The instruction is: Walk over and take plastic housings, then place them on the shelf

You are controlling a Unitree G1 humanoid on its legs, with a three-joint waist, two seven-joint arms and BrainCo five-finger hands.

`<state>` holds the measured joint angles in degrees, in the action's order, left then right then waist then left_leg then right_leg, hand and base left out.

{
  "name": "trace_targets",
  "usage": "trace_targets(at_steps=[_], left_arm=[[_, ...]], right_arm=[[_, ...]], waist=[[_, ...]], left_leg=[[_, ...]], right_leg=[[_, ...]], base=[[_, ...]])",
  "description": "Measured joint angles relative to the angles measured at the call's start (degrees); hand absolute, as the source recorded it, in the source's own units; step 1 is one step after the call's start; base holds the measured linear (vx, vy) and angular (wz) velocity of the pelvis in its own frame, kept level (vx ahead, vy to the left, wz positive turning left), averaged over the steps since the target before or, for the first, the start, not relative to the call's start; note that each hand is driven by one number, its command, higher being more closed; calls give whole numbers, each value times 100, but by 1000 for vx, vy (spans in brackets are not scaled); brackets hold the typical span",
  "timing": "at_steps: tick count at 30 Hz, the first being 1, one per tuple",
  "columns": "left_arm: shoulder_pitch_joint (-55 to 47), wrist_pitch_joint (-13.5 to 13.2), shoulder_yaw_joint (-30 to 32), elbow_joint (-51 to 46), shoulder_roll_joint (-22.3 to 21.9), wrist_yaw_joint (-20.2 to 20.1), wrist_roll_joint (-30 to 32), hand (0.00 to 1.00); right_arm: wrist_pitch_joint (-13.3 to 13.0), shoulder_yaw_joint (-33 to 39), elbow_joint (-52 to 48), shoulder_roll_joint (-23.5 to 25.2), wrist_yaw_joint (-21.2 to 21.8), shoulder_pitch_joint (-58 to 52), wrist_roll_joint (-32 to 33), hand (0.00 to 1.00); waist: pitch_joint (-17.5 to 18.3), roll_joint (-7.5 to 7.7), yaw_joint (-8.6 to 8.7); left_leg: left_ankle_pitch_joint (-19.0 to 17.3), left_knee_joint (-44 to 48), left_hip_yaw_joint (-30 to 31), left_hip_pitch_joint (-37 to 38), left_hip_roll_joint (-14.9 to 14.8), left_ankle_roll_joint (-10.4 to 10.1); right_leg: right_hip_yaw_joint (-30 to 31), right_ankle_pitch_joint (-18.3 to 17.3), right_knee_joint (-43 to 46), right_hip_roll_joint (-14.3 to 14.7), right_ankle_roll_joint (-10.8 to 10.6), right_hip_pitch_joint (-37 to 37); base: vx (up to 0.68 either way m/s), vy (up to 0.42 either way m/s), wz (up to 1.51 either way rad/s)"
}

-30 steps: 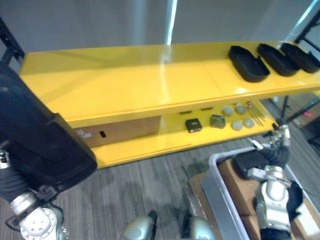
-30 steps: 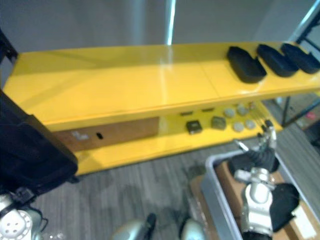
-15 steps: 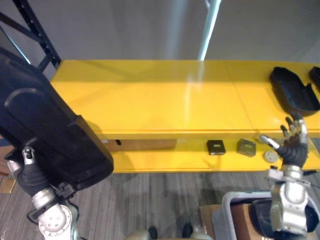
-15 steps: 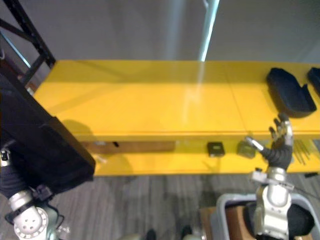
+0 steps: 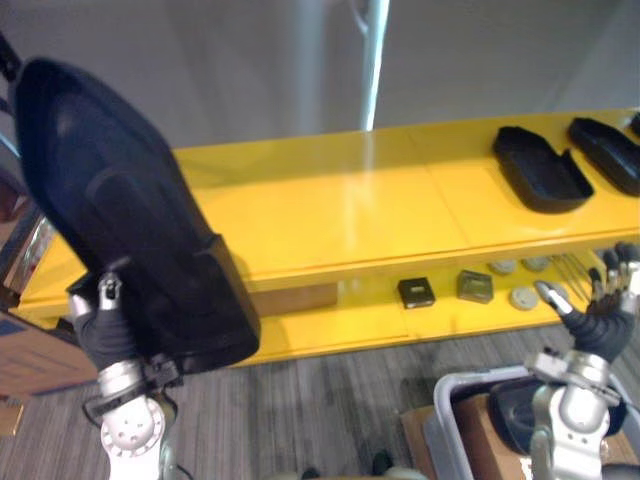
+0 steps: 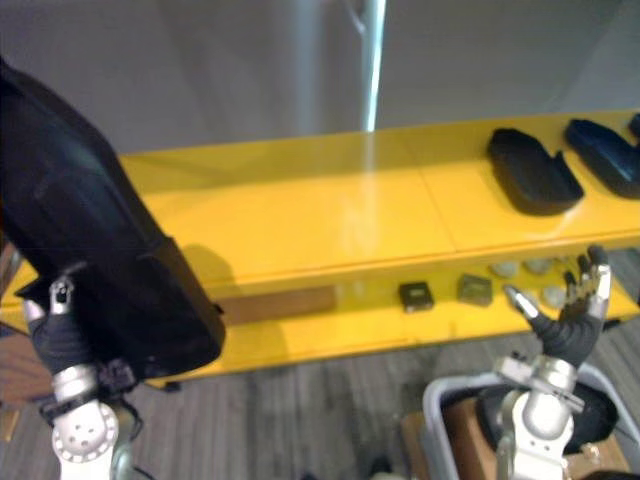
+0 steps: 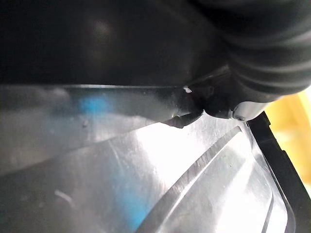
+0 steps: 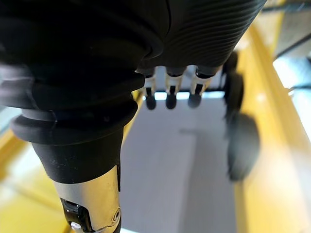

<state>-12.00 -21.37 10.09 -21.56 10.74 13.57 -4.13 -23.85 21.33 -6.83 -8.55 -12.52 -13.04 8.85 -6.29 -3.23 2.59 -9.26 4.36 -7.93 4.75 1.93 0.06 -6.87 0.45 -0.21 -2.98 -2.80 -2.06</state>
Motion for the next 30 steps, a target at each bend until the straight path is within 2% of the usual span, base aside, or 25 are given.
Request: trace_targets(at_steps=[2, 4, 6, 8, 9, 11, 12, 13, 15, 18, 21, 23, 26, 28, 30], left_arm=[[303, 93, -299, -13, 180, -173, 13, 100], [688, 330, -631, -7, 323, -340, 15, 100], [1294, 845, -1095, 62, 579, -377, 21, 100], [1668, 1175, -1310, 172, 734, -370, 17, 100], [2055, 1480, -1425, 425, 842, -352, 12, 100], [2456, 1833, -1491, 823, 996, -269, 1, 100], [2785, 2131, -1515, 1199, 1111, -156, -58, 100], [3119, 2384, -1512, 1652, 1229, -5, -175, 100], [3547, 2632, -1496, 2450, 1405, 249, -380, 100], [4126, 2750, -1465, 3609, 1640, 692, -522, 100], [4483, 2740, -1318, 4279, 1776, 1093, -759, 100], [4714, 2739, -1218, 4555, 1849, 1340, -900, 100], [5097, 2744, -1020, 4689, 2069, 1811, -958, 100], [5284, 2806, -1018, 4824, 2102, 2024, -1135, 100], [5437, 2984, -1023, 5031, 2104, 2232, -1190, 100]], right_arm=[[13, -78, 0, 91, 181, -108, 159, 0], [61, -229, 0, 143, 411, -185, 219, 0], [193, -624, -9, 183, 759, -360, 278, 0], [266, -911, -12, 208, 1044, -503, 368, 0], [343, -1180, -11, 244, 1278, -649, 387, 0], [406, -1456, -11, 268, 1514, -813, 390, 0], [418, -1677, -11, 263, 1706, -930, 387, 0], [450, -1916, -10, 257, 1894, -1007, 388, 0], [517, -2350, -7, 218, 2149, -1090, 388, 0], [575, -3120, -7, -9, 2527, -1180, 375, 0], [654, -3698, -8, -280, 2629, -1196, 378, 0], [654, -3920, -12, -428, 2625, -1191, 379, 0], [663, -4203, -81, -746, 2602, -1048, 382, 0], [661, -4347, -199, -956, 2490, -1007, 385, 0], [661, -4517, -247, -1143, 2370, -868, 390, 0]], waist=[[45, -29, 42], [51, -37, 144], [54, -32, 236], [65, -48, 330], [73, -62, 416], [100, -101, 462], [124, -132, 486], [122, -147, 580], [112, -172, 656], [69, -230, 844], [-118, -307, 927], [-222, -354, 971], [-530, -295, 999], [-574, -294, 1006], [-778, -285, 1023]], left_leg=[[-1, -13, -174, 24, -46, -2], [-1, -13, -273, 28, -79, -2], [2, -13, -482, 36, -134, -9], [17, -27, -540, 37, -159, -33], [33, -67, -670, 84, -187, -60], [39, -84, -748, 125, -219, -71], [42, -84, -850, 120, -242, -80], [66, -87, -885, 98, -254, -120], [75, -88, -1058, 84, -294, -135], [120, -63, -1206, -116, -291, -198], [142, 26, -1467, -209, -245, -225], [155, 32, -1507, -259, -216, -234], [298, 31, -1772, -326, -139, -249], [393, 72, -1795, -493, -71, -235], [394, 242, -1892, -578, -56, -233]], right_leg=[[141, 75, -76, 63, 25, 1], [247, 156, -159, 107, 49, 2], [413, 211, -179, 169, 88, 54], [469, 216, -165, 196, 94, 92], [560, 222, -145, 231, 105, 120], [641, 222, -127, 275, 118, 127], [725, 215, -71, 307, 138, 202], [792, 195, 14, 327, 164, 292], [941, 128, 202, 390, 216, 458], [1115, -51, 690, 417, 235, 944], [1314, -231, 1141, 413, 252, 1318], [1372, -308, 1304, 405, 267, 1458], [1495, -361, 1473, 338, 257, 1659], [1486, -362, 1512, 239, 260, 1829], [1510, -370, 1572, 174, 251, 1876]], base=[[-35, -33, -40], [-41, -31, -36], [-62, -40, -36], [-43, -38, -27], [-36, -37, -34], [-26, -35, -32], [-38, -47, -31], [-43, -45, -32], [-48, -39, -36], [-50, -38, -29], [-43, -24, -32], [-48, -25, -19], [-38, -17, -19], [-13, -6, -2], [-1, 6, -2]])
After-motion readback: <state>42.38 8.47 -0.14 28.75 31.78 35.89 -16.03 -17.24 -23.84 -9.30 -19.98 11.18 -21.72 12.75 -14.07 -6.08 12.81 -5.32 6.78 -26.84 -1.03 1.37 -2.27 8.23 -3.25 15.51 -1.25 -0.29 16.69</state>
